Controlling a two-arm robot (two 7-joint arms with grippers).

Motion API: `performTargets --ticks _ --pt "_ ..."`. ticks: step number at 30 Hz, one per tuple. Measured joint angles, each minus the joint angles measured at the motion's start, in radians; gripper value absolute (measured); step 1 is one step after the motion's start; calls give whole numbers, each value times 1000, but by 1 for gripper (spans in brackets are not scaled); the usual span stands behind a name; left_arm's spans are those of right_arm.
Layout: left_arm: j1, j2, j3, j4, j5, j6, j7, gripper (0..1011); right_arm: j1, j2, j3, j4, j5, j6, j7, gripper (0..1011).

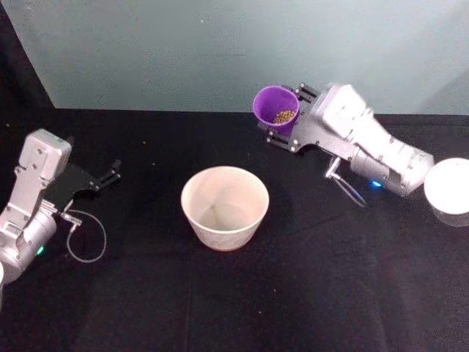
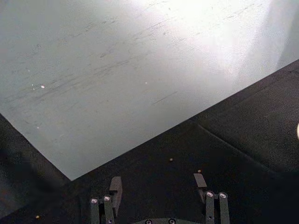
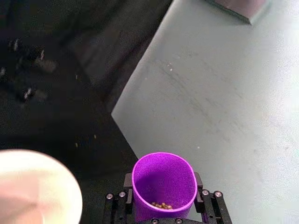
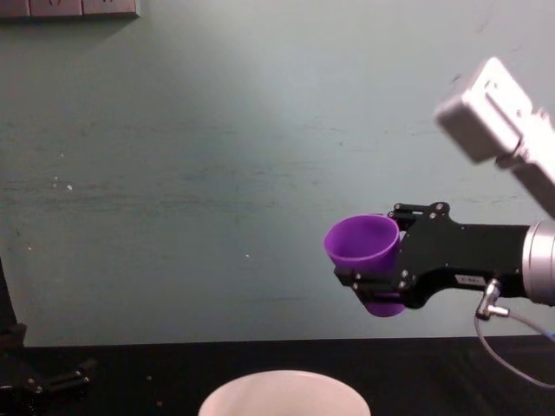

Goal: Pick up the cup and pour the mung beans from the cup into the bowl.

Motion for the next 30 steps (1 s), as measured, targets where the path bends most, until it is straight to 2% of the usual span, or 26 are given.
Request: performTargets --ticks 1,2,3,5,10,13,16,22,24,28,29,30 --pt "0 0 0 0 0 0 0 1000 1 6 -13 -6 -43 -7 -16 729" --pt "0 0 0 0 0 0 0 1000 1 9 -19 -9 -64 -10 -23 729" --pt "0 0 0 0 0 0 0 1000 2 15 -31 -16 -108 -12 -36 729" --pt "0 0 0 0 0 0 0 1000 4 24 -48 -26 -164 -13 -51 729" --pt "0 0 0 0 0 0 0 1000 8 38 -77 -43 -253 -14 -63 729" --pt "0 0 0 0 0 0 0 1000 13 49 -106 -59 -341 -15 -74 729" --pt "0 0 0 0 0 0 0 1000 15 55 -121 -67 -394 -14 -86 729" --pt "0 0 0 0 0 0 0 1000 16 70 -159 -90 -544 -13 -136 729" --pt "0 0 0 0 0 0 0 1000 16 72 -166 -94 -573 -12 -146 729" --pt "0 0 0 0 0 0 0 1000 16 74 -187 -101 -664 -5 -178 729" --pt "0 0 0 0 0 0 0 1000 16 74 -187 -101 -664 -5 -178 729" --pt "0 0 0 0 0 0 0 1000 16 74 -193 -103 -689 -4 -188 729"
